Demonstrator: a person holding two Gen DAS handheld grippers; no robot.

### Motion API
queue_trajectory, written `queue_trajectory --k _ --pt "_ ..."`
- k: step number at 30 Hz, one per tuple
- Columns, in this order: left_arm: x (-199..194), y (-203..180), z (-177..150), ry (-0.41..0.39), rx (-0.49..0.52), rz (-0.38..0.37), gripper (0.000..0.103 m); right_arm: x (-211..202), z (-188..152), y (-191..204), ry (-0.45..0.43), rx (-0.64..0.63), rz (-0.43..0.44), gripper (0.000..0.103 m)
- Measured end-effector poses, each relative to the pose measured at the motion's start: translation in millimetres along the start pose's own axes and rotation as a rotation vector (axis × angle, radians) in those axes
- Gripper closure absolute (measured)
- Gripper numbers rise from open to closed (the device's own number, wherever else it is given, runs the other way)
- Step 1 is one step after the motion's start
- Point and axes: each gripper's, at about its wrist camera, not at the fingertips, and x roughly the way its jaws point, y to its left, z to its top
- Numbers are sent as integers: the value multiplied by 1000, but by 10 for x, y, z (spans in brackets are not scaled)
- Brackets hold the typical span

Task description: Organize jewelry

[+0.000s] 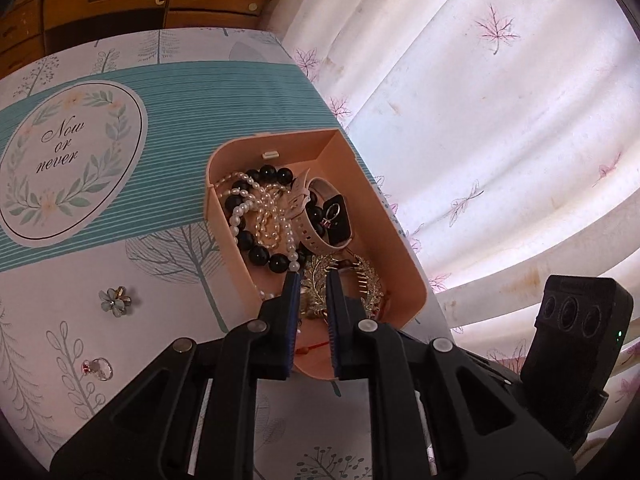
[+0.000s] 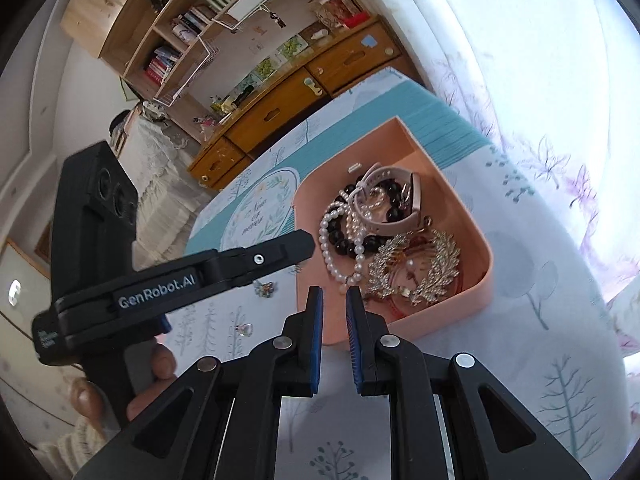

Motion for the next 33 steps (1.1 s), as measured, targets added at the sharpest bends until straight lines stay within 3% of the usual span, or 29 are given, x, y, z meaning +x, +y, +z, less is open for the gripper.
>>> queue_trajectory --k 3,5,7,11,16,21,23,25,33 --pt "2 27 -4 18 -8 1 82 77 40 -73 22 60 22 89" --pt "-47 53 -6 7 -16 -2 57 94 54 -94 22 76 16 85" --pt "-148 106 -13 -23 -30 12 48 75 43 -66 10 66 10 83" --pt "-378 223 -27 -63 -37 49 48 44 5 108 -10 -20 -6 83" --pt "-715 427 -117 -139 -25 164 48 45 -114 440 -4 -178 -10 83" --pt "-1043 671 -280 -183 -15 267 48 140 -306 781 49 -344 2 83" --pt "-1132 767 -362 -192 -15 301 48 193 -395 899 77 -407 -1 76" --pt "-1182 837 -451 -191 -11 321 48 239 -479 985 93 -455 -14 66" --pt "-1011 987 -881 -108 33 400 48 440 -691 1092 140 -574 -52 65"
